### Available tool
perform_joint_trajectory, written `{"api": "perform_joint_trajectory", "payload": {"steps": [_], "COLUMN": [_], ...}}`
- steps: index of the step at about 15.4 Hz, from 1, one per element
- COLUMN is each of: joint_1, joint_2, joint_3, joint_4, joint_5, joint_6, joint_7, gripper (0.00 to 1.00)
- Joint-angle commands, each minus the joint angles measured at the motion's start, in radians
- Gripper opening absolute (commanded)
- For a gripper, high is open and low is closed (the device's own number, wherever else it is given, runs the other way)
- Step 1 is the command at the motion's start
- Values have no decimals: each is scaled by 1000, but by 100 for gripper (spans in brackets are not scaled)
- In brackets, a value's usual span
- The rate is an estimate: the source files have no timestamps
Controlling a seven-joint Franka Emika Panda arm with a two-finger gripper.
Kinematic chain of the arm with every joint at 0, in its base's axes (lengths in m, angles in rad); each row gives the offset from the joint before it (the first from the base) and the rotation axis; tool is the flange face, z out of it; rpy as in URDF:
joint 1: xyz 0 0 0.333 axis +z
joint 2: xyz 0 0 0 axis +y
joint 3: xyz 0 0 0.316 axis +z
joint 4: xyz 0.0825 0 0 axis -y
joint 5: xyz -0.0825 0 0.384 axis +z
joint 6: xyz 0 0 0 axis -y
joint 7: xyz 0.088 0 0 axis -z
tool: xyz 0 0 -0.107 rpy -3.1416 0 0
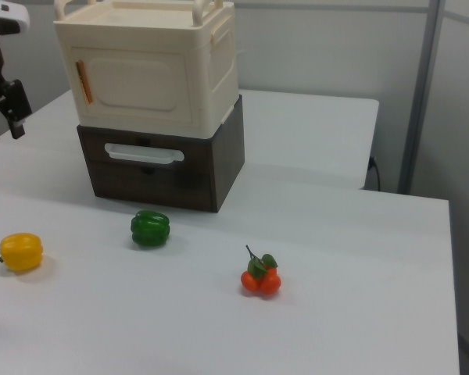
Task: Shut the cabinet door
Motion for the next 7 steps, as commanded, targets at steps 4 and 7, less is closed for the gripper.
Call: {"api": "perform_joint_trajectory", "payload": {"steps": [4, 7], "joint_1": [7, 12], "joint_2": [19, 21], "joint_3": [-35, -34], "joint_4": [-50, -50], "joint_5": [-22, -22], "joint_6": [103, 103], "joint_7": [-147, -139], "gripper": [100, 100]}}
